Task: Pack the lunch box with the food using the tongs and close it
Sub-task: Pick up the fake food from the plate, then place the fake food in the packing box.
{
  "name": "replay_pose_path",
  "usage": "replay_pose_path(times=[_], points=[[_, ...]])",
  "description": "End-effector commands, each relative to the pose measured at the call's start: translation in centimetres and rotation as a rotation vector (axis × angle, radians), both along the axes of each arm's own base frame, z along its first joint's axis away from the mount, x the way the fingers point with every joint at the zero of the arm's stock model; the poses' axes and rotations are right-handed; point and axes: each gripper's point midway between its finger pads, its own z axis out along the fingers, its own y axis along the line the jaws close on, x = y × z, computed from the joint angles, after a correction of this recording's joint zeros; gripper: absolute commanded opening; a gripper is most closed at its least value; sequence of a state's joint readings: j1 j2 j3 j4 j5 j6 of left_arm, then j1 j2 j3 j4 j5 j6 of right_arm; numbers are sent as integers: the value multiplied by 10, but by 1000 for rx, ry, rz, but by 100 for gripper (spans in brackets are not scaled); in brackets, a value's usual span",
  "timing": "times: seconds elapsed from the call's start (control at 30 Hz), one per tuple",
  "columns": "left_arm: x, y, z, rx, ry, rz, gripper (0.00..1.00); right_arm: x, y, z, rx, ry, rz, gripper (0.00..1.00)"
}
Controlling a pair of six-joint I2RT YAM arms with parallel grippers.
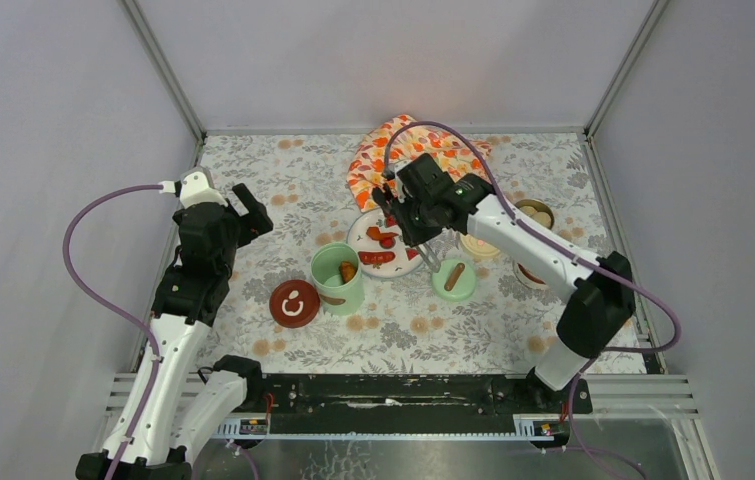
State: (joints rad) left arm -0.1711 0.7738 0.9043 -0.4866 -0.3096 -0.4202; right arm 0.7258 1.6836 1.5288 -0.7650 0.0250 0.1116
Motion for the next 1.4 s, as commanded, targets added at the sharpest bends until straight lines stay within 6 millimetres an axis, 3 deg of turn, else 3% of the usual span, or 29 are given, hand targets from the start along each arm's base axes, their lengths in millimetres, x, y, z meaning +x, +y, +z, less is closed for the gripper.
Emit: replay_pose_path(times=[0.0,0.3,0.43,0.63,1.0,1.37], points=[[6,-1,11,-17,-59,-2,98,-26,28,51,131,-87,122,22],[7,-1,10,-17,-54,-1,99,-90,57,63,130,-84,348,22],[7,-1,10,-17,-54,-3,98,-109,65,56,121,-57,424,26],[7,-1,11,-17,-56,-3,98,-115,68,36,75,-7,455,32],[7,-1,11,-17,-57,-2,98,-118,64,29,38,13,454,43],[6,0,11,-17,-58,0,98,-99,55,58,49,-111,377,43]])
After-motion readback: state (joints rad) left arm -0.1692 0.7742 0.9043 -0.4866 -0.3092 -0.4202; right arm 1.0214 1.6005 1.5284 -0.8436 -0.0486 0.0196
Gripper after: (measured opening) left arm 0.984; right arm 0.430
